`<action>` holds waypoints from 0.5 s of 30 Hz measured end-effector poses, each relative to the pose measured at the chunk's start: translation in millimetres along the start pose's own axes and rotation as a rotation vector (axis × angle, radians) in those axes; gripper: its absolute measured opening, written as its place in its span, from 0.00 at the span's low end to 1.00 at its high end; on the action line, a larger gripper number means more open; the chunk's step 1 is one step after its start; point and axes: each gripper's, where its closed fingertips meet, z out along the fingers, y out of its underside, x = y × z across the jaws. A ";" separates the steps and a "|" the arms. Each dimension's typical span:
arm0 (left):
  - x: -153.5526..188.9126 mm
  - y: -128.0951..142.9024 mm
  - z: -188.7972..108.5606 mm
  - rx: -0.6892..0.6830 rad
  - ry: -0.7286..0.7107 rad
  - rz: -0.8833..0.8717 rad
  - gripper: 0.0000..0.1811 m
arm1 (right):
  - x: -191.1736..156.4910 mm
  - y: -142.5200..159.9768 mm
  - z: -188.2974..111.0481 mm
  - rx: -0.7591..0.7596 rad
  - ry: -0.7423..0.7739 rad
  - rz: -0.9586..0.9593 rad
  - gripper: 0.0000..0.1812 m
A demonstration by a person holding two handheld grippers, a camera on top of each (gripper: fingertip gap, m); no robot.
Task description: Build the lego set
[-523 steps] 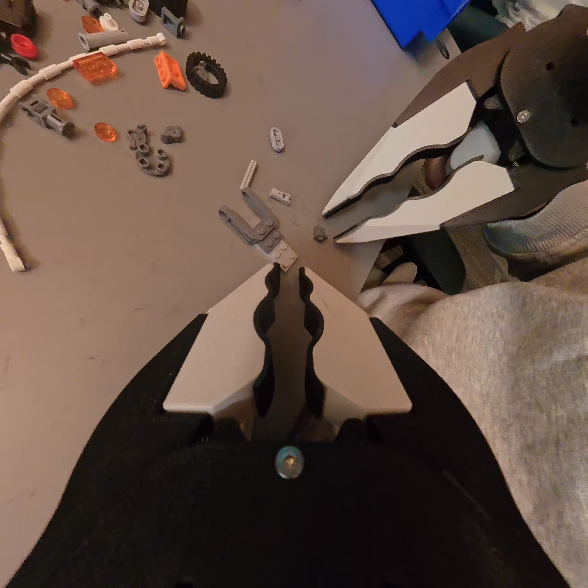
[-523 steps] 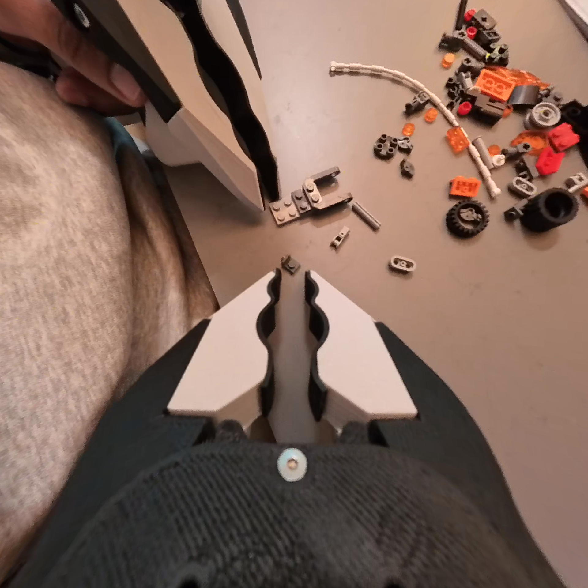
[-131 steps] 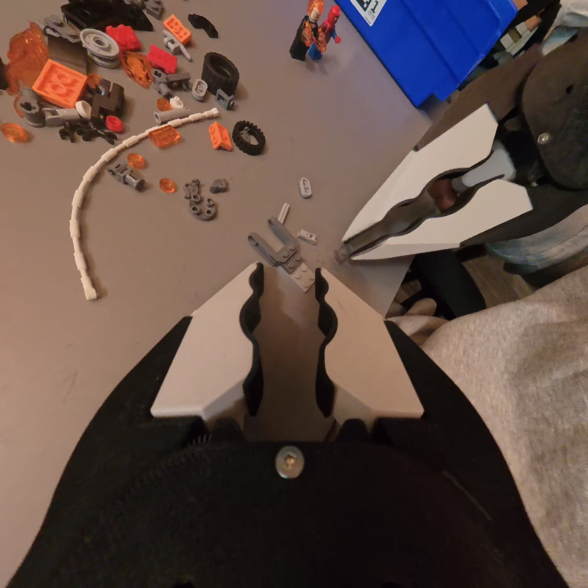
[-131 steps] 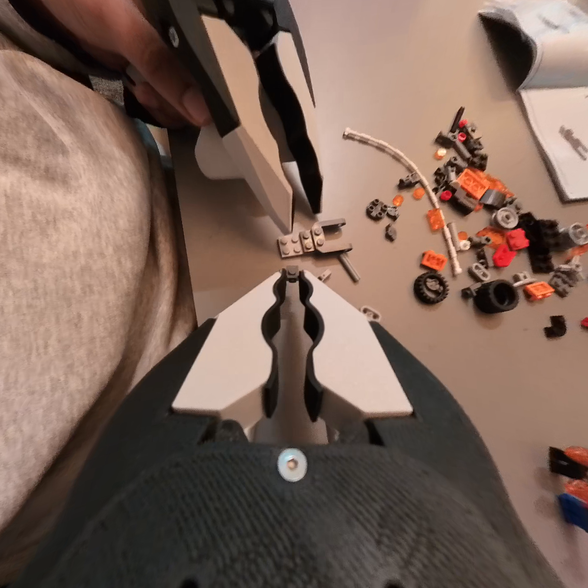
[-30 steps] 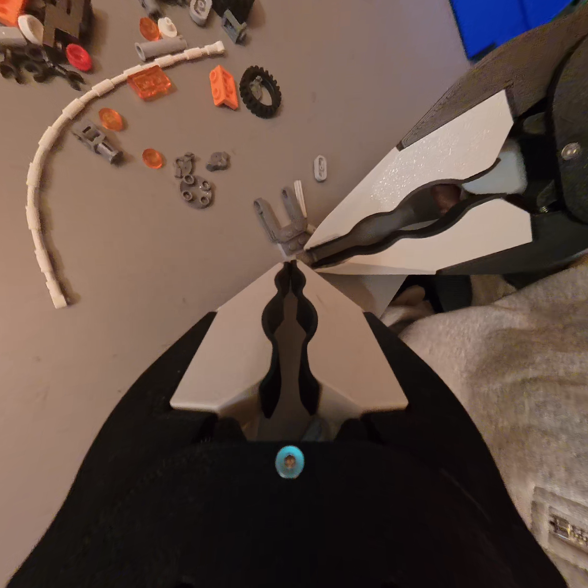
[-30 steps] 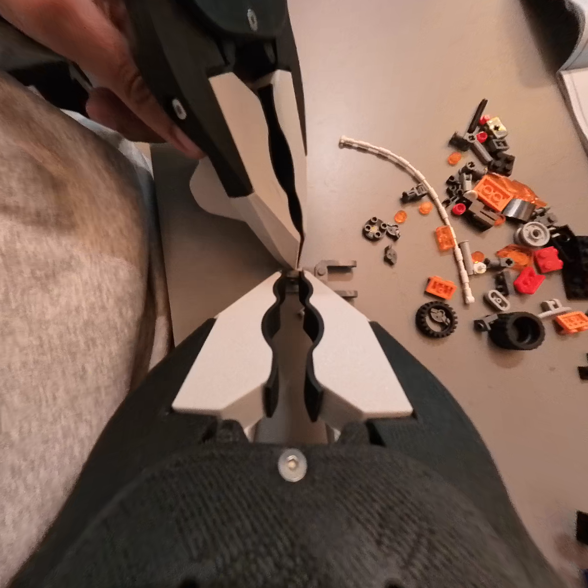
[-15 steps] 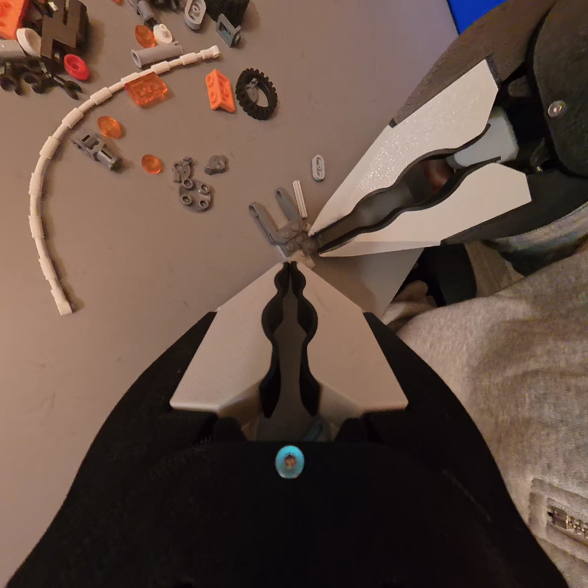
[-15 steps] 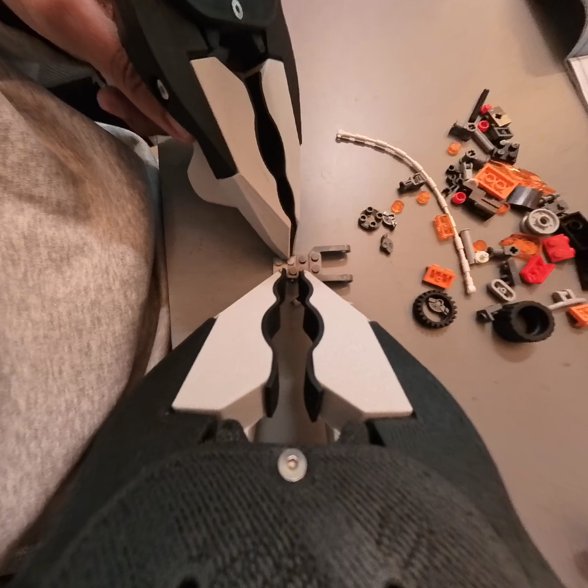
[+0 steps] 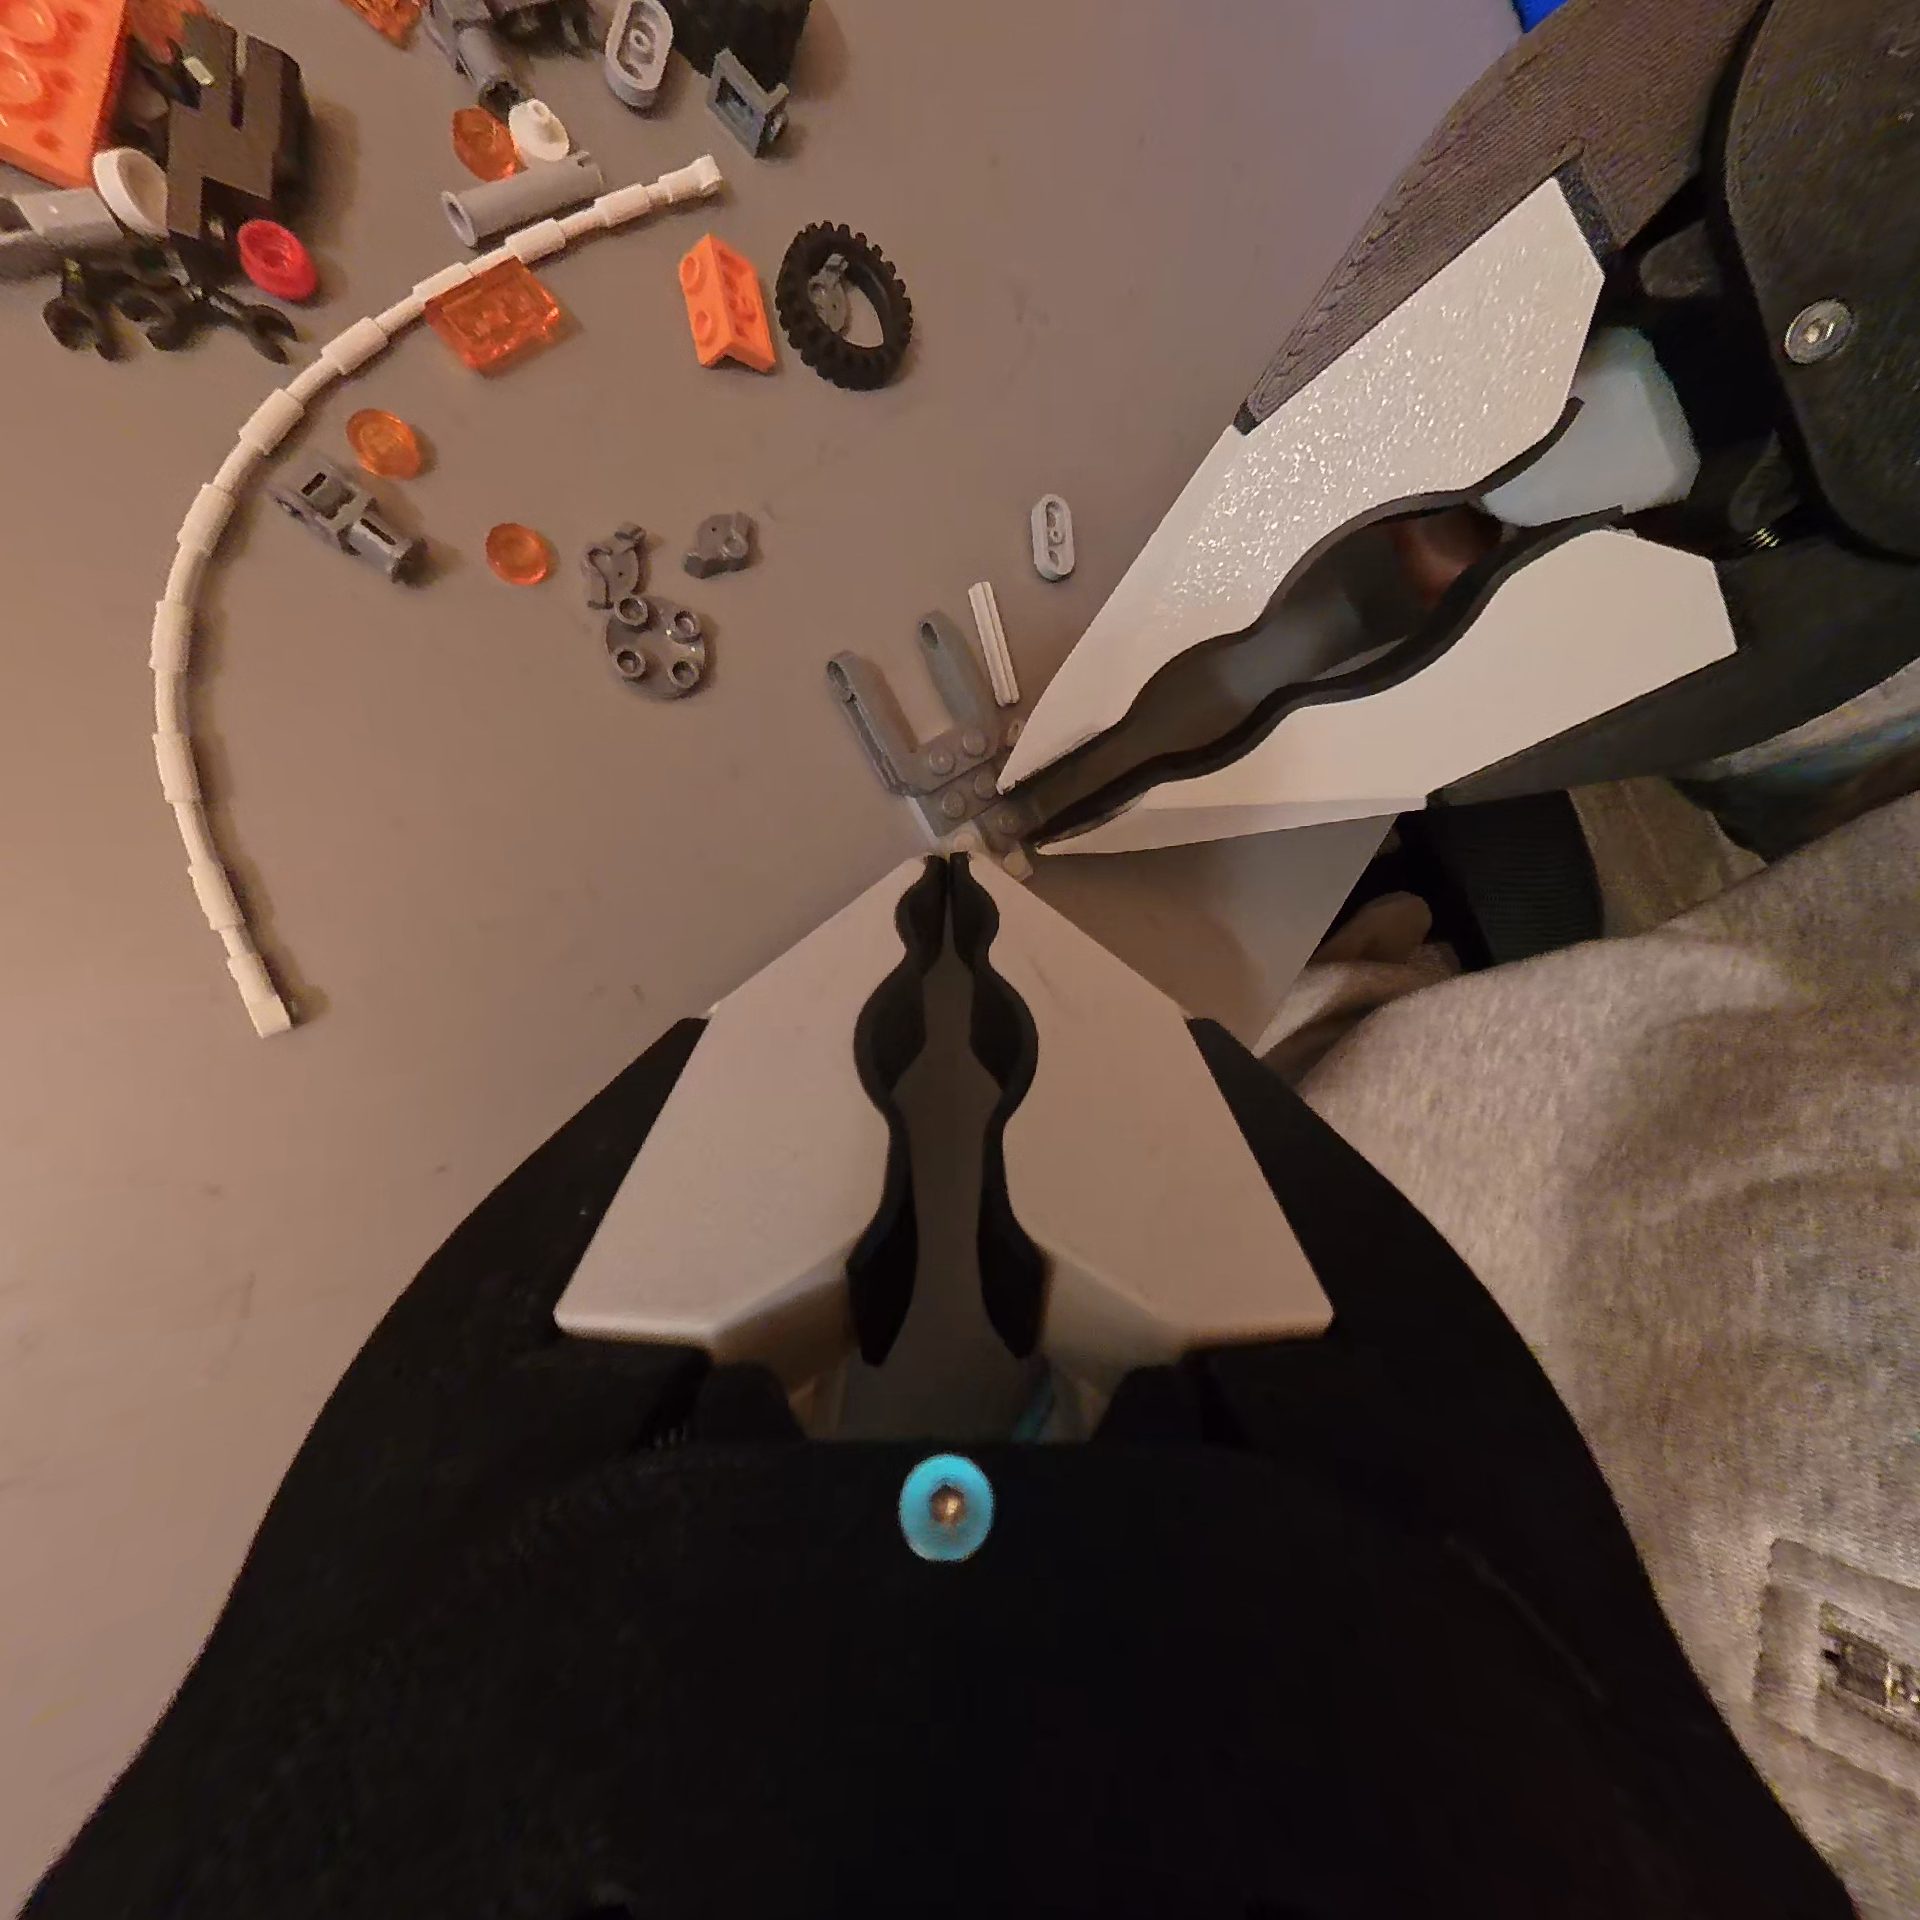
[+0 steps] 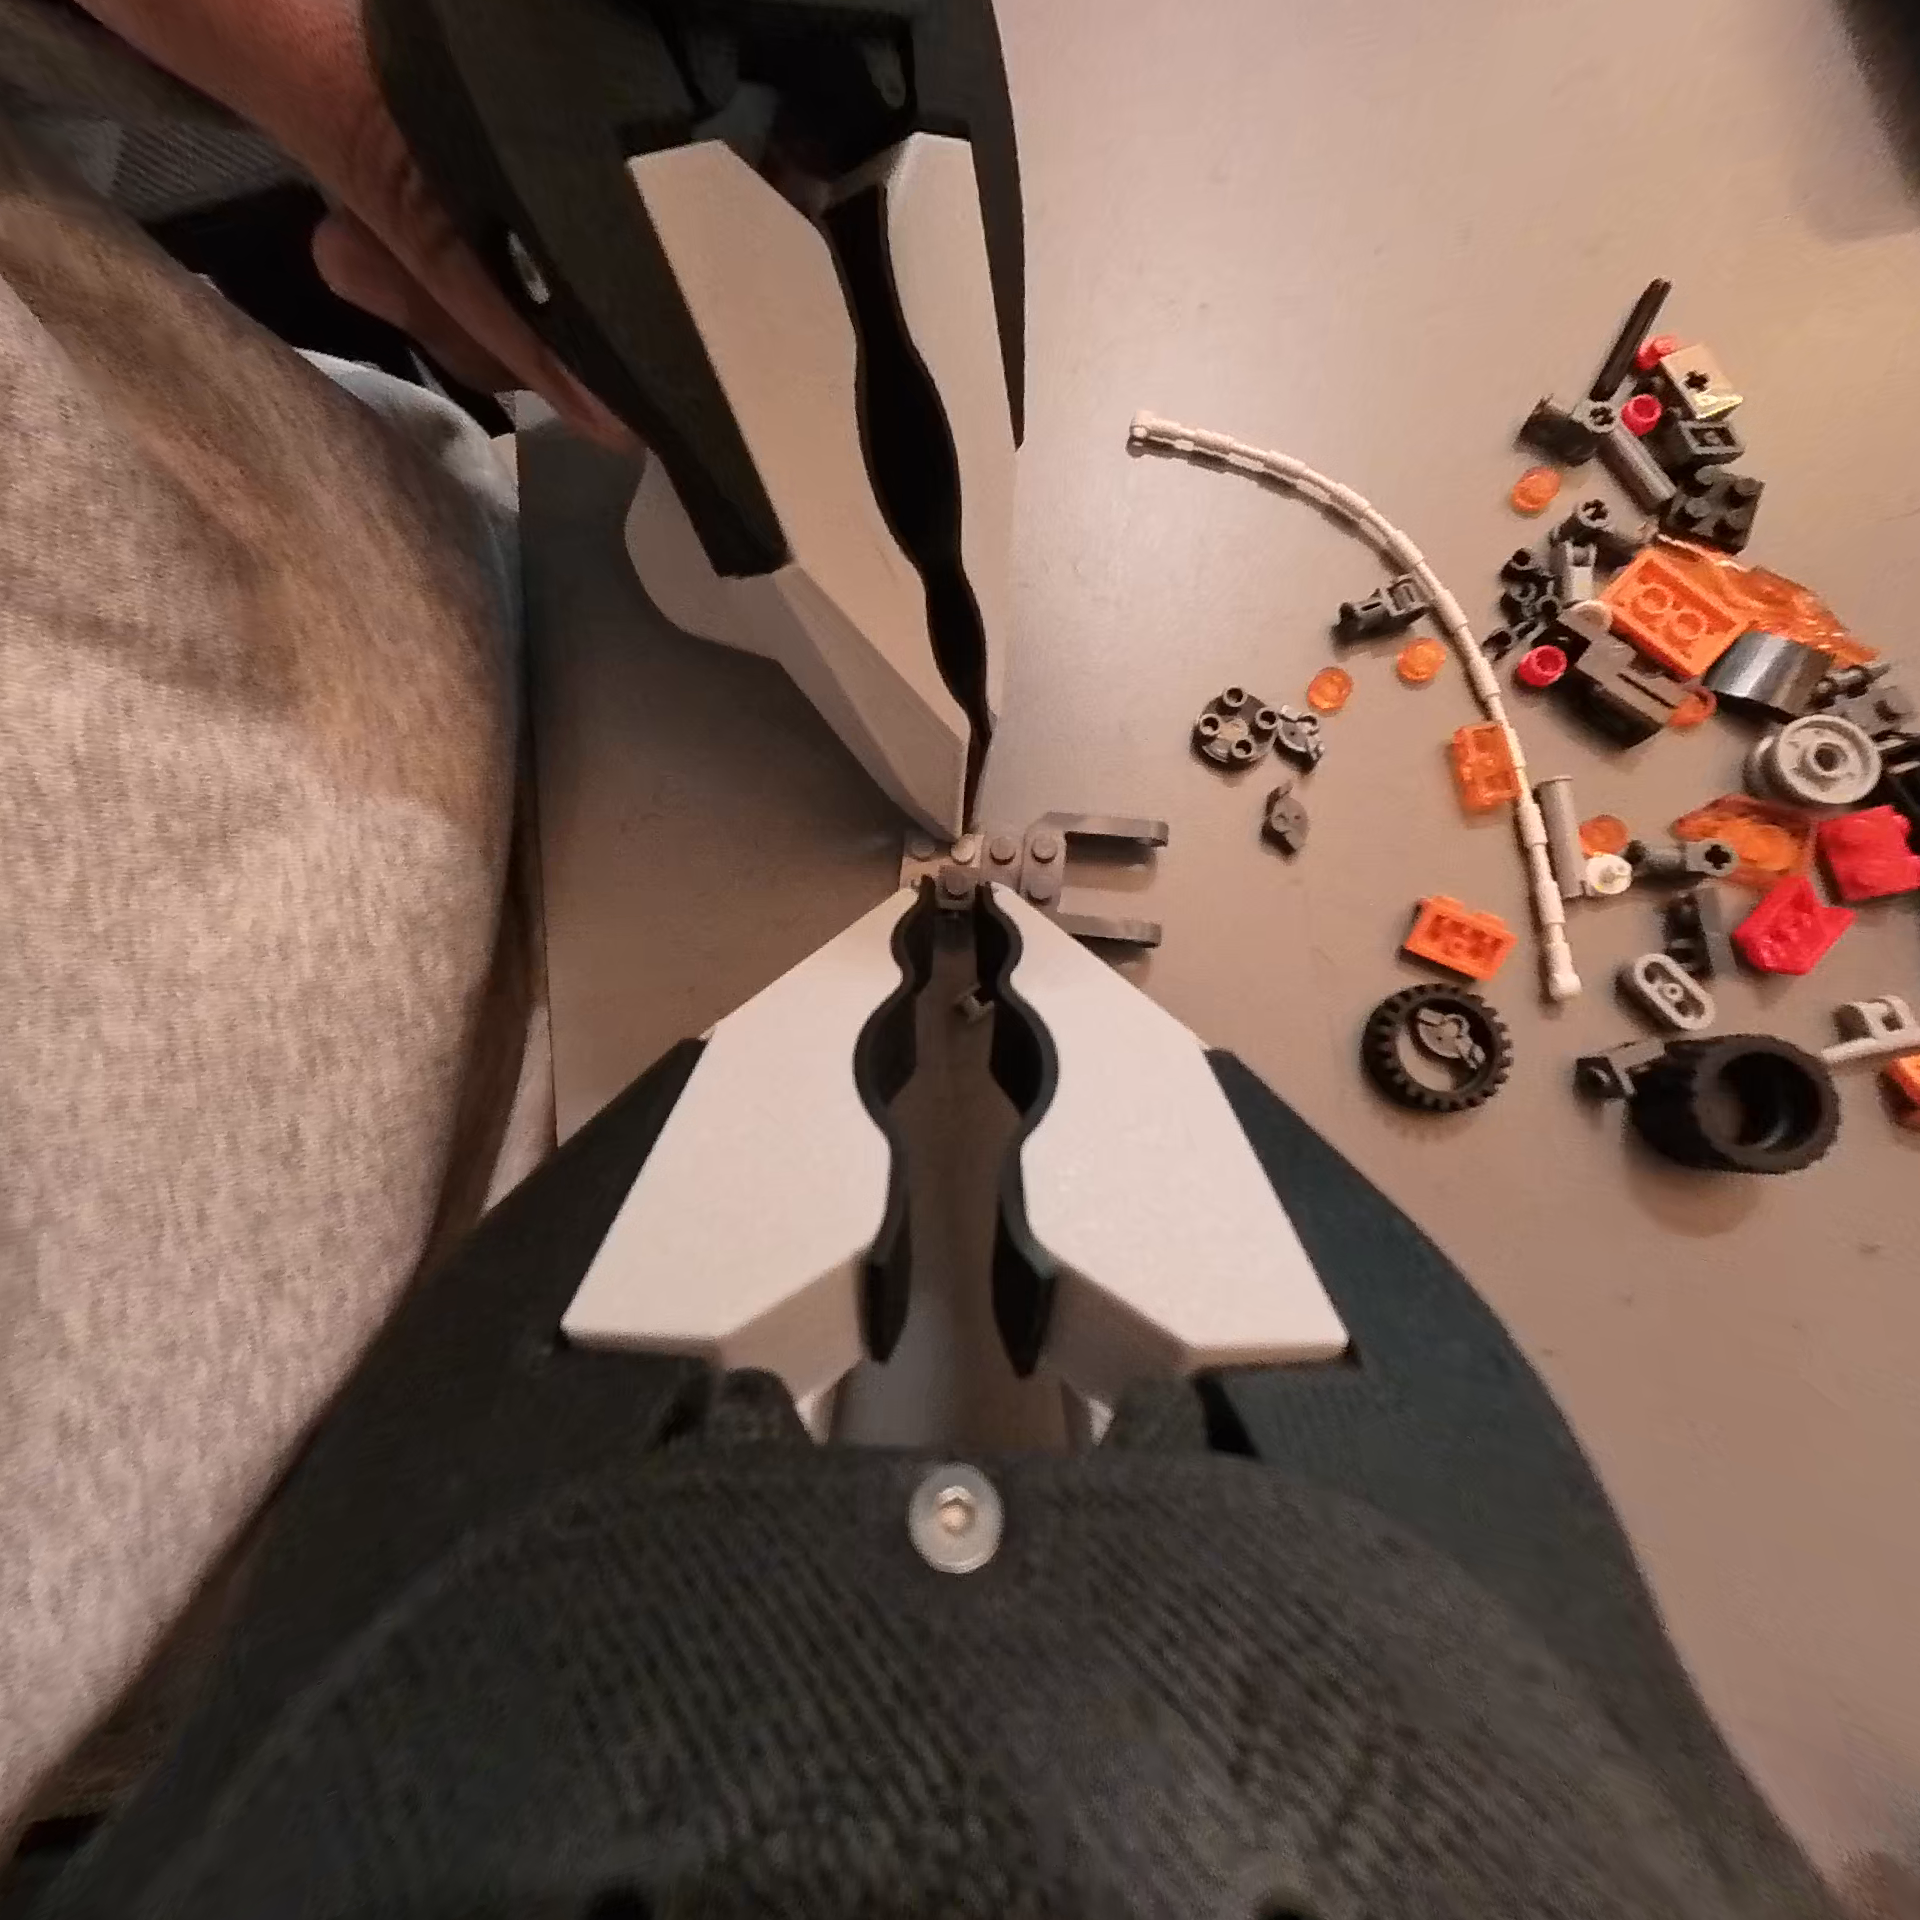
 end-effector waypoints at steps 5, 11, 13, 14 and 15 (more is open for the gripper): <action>0.1 -1.3 -0.1 0.006 0.003 -0.004 0.03 | -0.2 0.0 0.2 -0.013 -0.009 0.004 0.03; 5.2 -4.3 0.3 0.020 0.033 -0.025 0.08 | -0.6 -0.3 1.0 -0.028 -0.009 -0.004 0.03; 3.9 -4.9 0.7 0.023 0.032 -0.039 0.07 | -0.2 -0.3 0.9 -0.030 -0.007 -0.007 0.03; 3.7 -5.3 0.8 0.025 0.036 -0.048 0.07 | 0.1 -0.1 0.8 -0.030 -0.005 -0.008 0.03; 3.7 -5.7 1.0 0.027 0.039 -0.059 0.07 | 0.4 -0.1 0.7 -0.031 -0.004 -0.009 0.03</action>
